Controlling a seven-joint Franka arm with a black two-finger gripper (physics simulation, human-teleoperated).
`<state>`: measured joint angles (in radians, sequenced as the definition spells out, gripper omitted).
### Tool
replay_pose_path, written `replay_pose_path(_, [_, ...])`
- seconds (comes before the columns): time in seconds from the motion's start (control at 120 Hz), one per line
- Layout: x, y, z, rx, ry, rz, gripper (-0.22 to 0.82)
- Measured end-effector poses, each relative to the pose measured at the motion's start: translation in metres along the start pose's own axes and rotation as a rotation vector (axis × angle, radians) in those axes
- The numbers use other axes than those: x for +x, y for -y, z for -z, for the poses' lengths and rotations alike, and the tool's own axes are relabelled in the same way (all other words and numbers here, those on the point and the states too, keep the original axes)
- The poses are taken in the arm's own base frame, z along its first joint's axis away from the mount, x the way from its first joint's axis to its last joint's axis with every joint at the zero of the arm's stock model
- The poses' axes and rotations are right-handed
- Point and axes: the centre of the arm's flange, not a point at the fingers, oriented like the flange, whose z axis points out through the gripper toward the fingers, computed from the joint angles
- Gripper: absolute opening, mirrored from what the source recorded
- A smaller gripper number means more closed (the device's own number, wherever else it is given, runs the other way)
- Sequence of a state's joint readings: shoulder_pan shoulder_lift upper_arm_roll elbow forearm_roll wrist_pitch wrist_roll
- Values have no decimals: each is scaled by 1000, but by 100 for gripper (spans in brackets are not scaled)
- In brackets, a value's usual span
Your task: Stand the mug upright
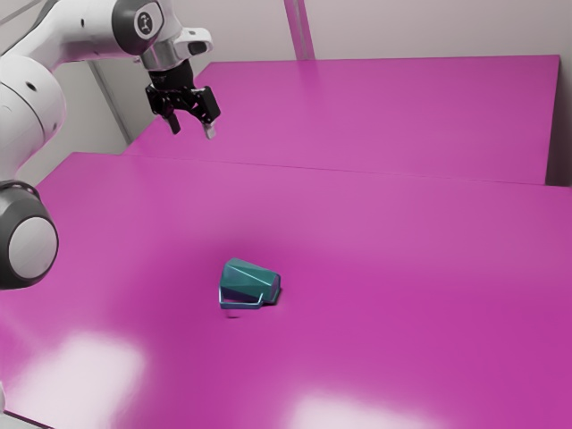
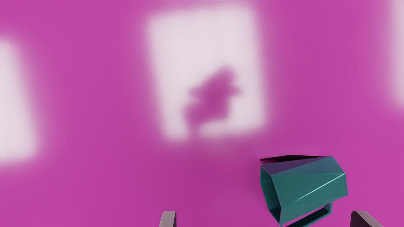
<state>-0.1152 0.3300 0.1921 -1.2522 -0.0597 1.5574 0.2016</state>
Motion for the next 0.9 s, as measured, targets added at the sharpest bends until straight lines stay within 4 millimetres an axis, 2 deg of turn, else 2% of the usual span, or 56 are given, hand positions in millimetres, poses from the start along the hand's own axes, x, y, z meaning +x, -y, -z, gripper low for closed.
replay_pose_path(0.192, [-3,6,3,4,-3,10,60])
replay_pose_path(0.308, [-13,19,-4,-4,20,30,60])
replay_pose_path(0.4, [-38,22,-12,-50,58,42,60])
replay_pose_path(0.617, [-122,55,-38,-231,114,140,60])
replay_pose_path(0.708, [-151,68,-53,-324,125,180,60])
replay_pose_path(0.792, [-167,74,-66,-397,130,197,60])
replay_pose_path(0.9, [-174,66,-93,-491,145,194,60])
